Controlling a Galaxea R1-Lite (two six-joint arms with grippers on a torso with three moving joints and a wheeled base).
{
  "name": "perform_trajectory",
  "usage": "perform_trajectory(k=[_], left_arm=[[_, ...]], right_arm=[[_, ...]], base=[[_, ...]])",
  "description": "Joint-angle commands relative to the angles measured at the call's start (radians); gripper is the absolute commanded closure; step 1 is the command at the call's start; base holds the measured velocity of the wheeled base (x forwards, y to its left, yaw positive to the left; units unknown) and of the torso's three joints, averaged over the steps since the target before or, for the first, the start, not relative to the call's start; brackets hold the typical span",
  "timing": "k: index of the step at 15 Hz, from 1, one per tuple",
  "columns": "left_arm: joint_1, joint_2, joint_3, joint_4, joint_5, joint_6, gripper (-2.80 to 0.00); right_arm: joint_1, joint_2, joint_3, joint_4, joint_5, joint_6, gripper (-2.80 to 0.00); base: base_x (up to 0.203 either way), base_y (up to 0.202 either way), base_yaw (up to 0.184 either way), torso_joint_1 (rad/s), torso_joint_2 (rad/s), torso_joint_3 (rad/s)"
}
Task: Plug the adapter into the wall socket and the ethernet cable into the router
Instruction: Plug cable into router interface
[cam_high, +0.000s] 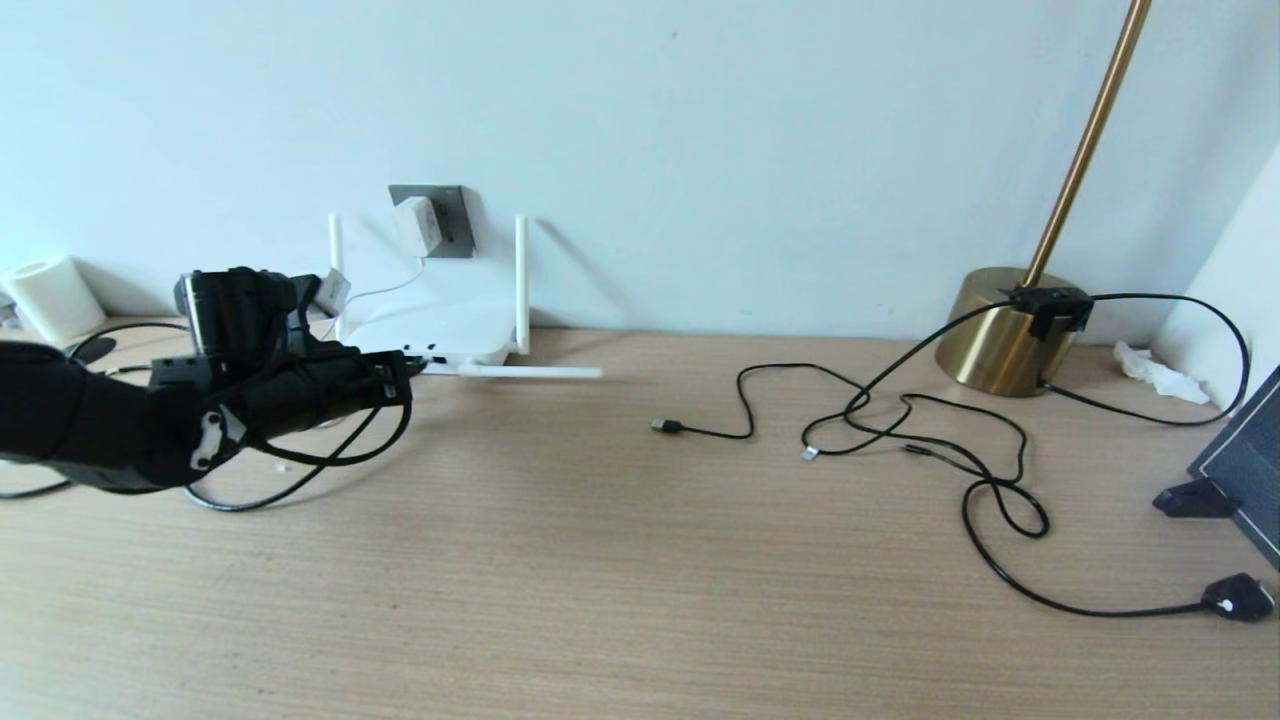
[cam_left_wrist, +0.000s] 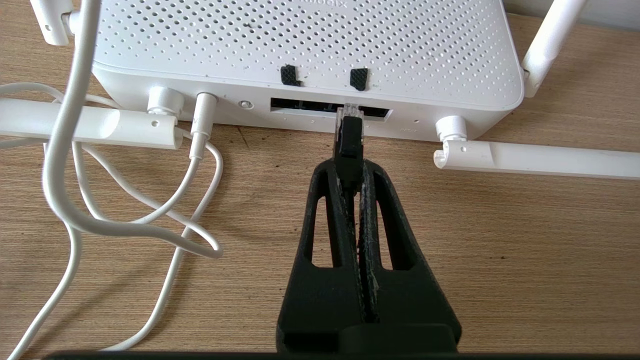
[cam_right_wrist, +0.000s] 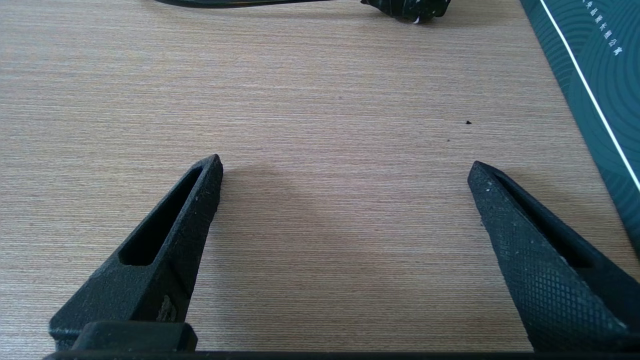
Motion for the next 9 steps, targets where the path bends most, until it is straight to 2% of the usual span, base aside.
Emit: perform_trajectory(k=[1,9], left_arm=[[0.000,0.013,-0.007,-0.006,0.000,-0.001,0.00],[-0.003,0.013,-0.009,-0.006,-0.002,-0.001,0.00]], right_arm=[[0.000,0.000,0.008,-0.001,0.001,-0.001,-2.80],[0.000,0.000,0.008,-0.001,0.001,-0.001,-2.80]], base=[[0.000,0.000,0.000,0.000,0.00,0.000],[0.000,0.000,0.000,0.000,0.00,0.000]])
